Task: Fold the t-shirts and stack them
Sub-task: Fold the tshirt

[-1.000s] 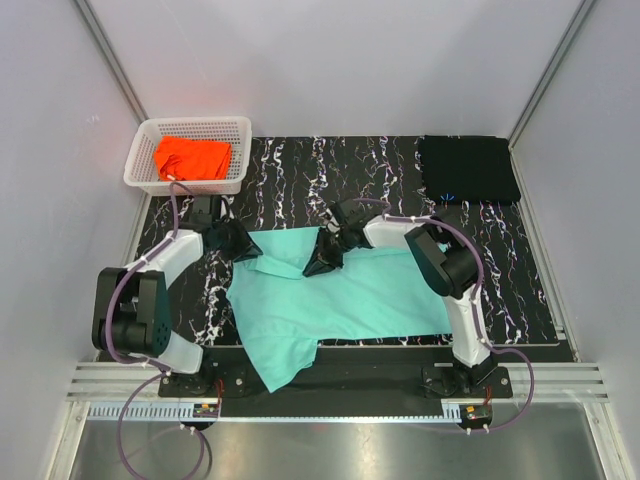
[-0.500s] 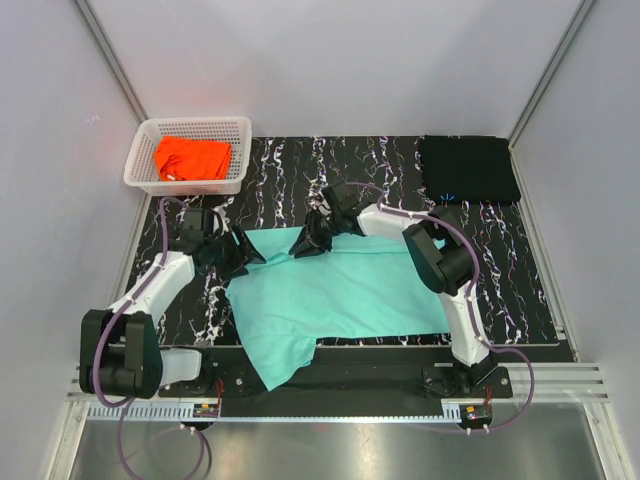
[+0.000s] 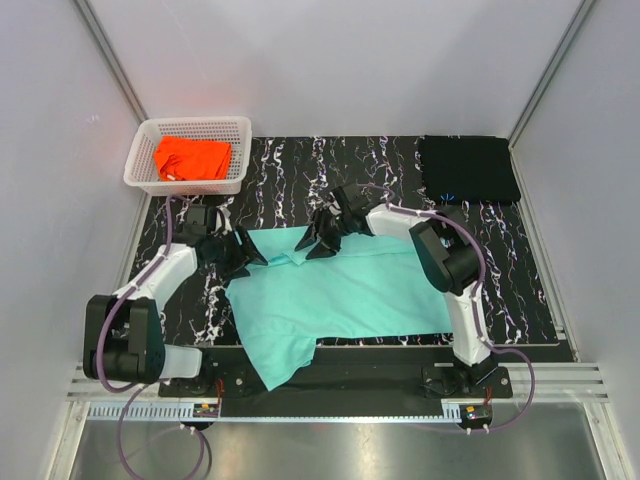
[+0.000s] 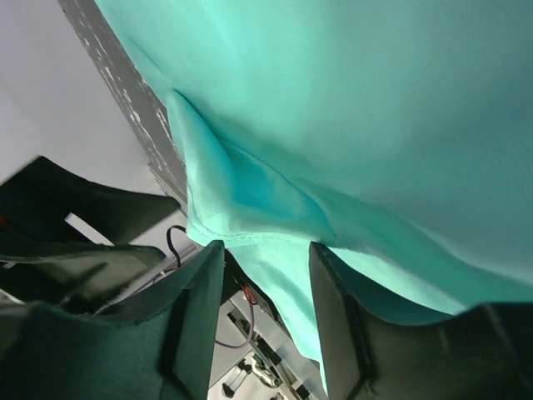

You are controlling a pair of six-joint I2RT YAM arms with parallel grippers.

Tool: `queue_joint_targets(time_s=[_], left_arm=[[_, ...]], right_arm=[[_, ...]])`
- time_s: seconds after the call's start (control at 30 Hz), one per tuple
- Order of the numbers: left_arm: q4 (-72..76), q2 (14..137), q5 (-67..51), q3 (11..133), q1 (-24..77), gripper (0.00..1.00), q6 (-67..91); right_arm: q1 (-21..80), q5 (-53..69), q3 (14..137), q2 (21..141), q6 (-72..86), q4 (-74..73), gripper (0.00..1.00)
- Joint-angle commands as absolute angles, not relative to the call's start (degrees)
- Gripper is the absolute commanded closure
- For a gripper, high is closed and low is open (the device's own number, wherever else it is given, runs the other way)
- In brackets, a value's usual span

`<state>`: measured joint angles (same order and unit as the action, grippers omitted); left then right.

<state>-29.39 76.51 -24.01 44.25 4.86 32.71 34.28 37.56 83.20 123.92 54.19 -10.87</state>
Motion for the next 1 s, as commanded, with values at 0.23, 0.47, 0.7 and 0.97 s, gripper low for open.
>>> queue_joint_targets(time_s=[0.23,0.47,0.7,0.97], left_arm=[[-27.86,79.89,-23.82,47.72,4.66,0.34,30.76],[-27.86,80.77,-21.8,48.78,4.13,0.37,30.06],[-27.77,82.27,-21.88,50.27,3.17,0.41,29.88],[-27.95,83.32,-22.15,50.19,2.46,0.42,29.53]], right_arm=[[34.63,37.44,71.54,115.05,61.42,2.0,0.44],[35.51,36.47,66.54,115.57,65.21,9.48,0.59],[36.65,36.57,64.6,118.56,68.55,16.95,0.67],[37.62,34.46,65.74,119.88,68.64,16.0,0.64]])
